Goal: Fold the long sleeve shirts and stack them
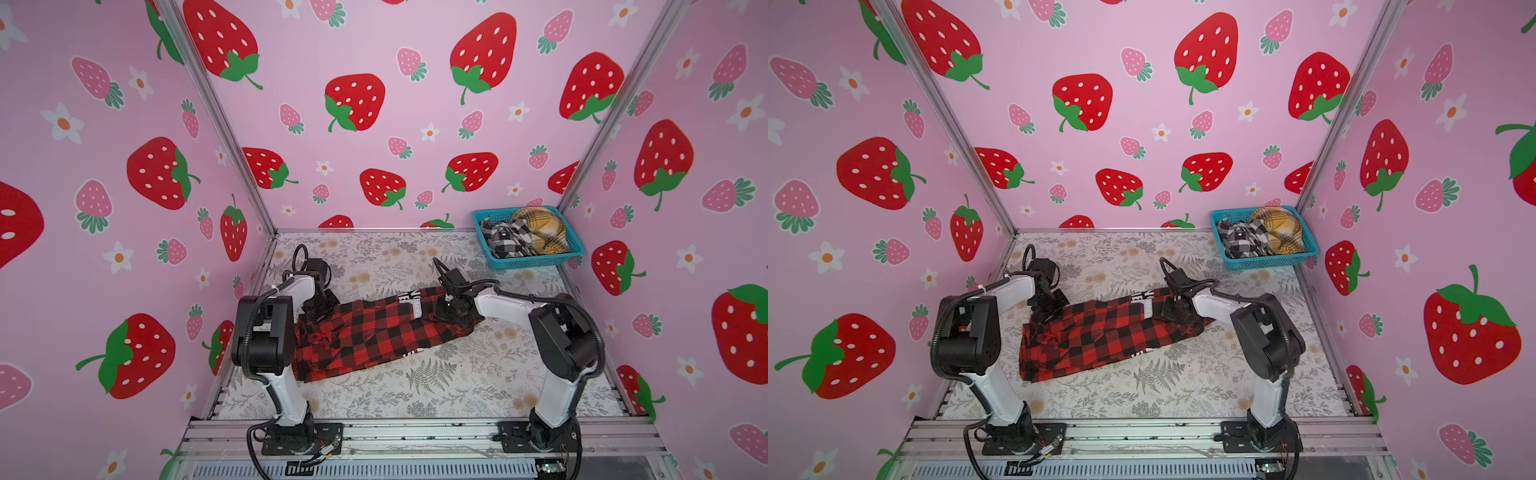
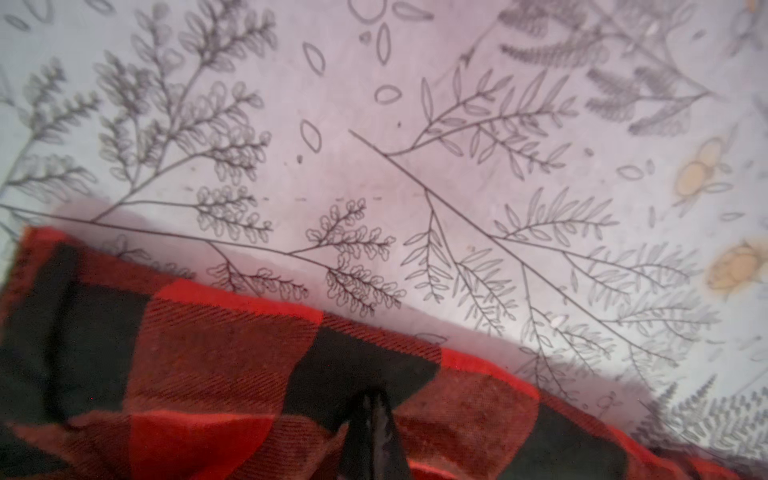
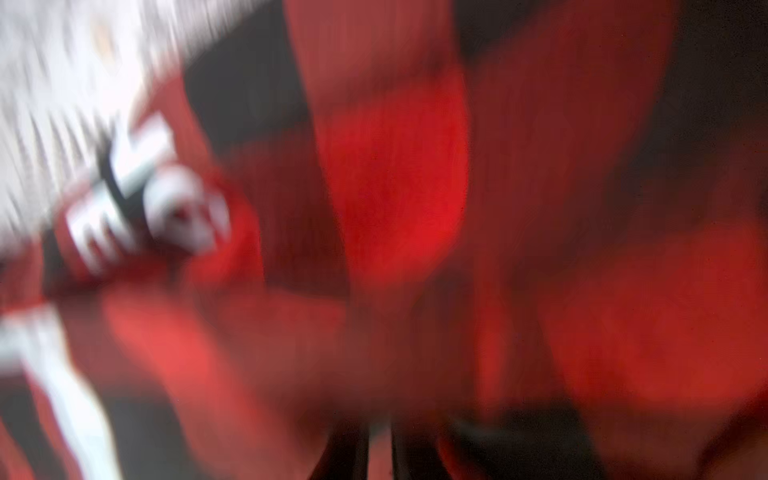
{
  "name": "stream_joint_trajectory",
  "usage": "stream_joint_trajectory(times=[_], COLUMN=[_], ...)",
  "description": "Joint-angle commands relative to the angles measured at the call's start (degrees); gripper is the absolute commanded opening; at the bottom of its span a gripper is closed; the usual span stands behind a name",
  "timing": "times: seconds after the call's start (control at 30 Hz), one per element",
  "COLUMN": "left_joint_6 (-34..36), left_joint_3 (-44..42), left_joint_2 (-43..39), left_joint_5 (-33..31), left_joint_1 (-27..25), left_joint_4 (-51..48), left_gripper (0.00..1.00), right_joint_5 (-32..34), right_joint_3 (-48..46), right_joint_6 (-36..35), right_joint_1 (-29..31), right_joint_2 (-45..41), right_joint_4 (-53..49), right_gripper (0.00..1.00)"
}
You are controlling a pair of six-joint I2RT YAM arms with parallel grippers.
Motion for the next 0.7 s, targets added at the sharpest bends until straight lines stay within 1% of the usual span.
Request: stream_joint_trajectory(times=[0.0, 0.03, 0.07, 0.1, 0.13, 0.2, 0.23, 0.33, 0.4, 0.47, 0.5, 0.53, 0.6, 0.63, 0.67], left_joint_6=[-0.31, -1.21, -2.2, -3.62, -4.78, -5.35, -5.61, -6.8, -5.76, -3.76, -2.85, -2.11, -1.91, -2.23, -2.68], left_joint_3=[-5.85, -8.3, -10.84, -13.99, -16.43, -17.87, -17.81, -17.35, -14.7, -10.81, -8.92, -7.45, -6.03, -6.19, -6.57], left_joint_2=[-0.68, -2.09, -3.92, -6.42, -8.86, -12.04, -13.68, -19.49, -21.72, -21.8, -21.15, -20.43, -19.34, -19.19, -19.31], left_joint_5=[2.19, 4.25, 6.56, 8.63, 9.93, 12.15, 12.32, 9.62, 6.59, 5.45, 3.6, 3.44, 4.28, 4.85, 6.77], left_joint_1=[-0.08, -0.35, -1.07, -2.68, -5.28, -10.3, -12.02, -12.79, -12.48, -12.39, -12.39, -12.39, -12.46, -12.68, -13.1], left_joint_4=[-0.27, 0.84, 2.15, 3.87, 5.18, 5.14, 4.07, 1.66, -1.06, -3.77, -4.91, -5.74, -6.16, -5.67, -5.14], left_gripper=[0.0, 0.0, 0.0, 0.0, 0.0, 0.02, 0.05, 0.29, 0.34, 0.35, 0.35, 0.34, 0.31, 0.29, 0.27], right_joint_5=[1.32, 1.57, 1.97, 2.38, 2.2, 1.96, 3.13, 5.74, 5.74, 5.54, 5.08, 5.21, 6.8, 7.57, 8.39], right_joint_3=[15.6, 20.82, 24.32, 26.36, 26.45, 24.16, 21.68, 11.46, 4.86, -0.22, -1.99, -2.36, 0.0, 2.27, 4.64], right_joint_6=[-7.22, -8.96, -10.14, -11.28, -12.08, -12.68, -12.79, -11.64, -10.07, -8.48, -8.02, -8.06, -9.56, -10.86, -12.14], right_joint_1=[-3.27, -3.72, -3.82, -3.85, -3.87, -3.57, -3.05, -1.22, 0.0, 1.37, 1.86, 2.41, 3.22, 3.63, 3.91], right_joint_2=[9.04, 11.58, 12.36, 12.1, 10.38, 6.07, 3.2, -4.63, -8.62, -11.83, -12.92, -13.33, -12.35, -10.9, -9.38], right_joint_4=[-6.89, -9.58, -11.05, -11.68, -11.01, -10.3, -10.36, -10.51, -10.06, -9.08, -8.29, -7.89, -8.64, -9.36, -10.21], right_gripper=[0.15, 0.15, 0.18, 0.23, 0.29, 0.35, 0.37, 0.39, 0.39, 0.39, 0.4, 0.44, 0.55, 0.59, 0.61])
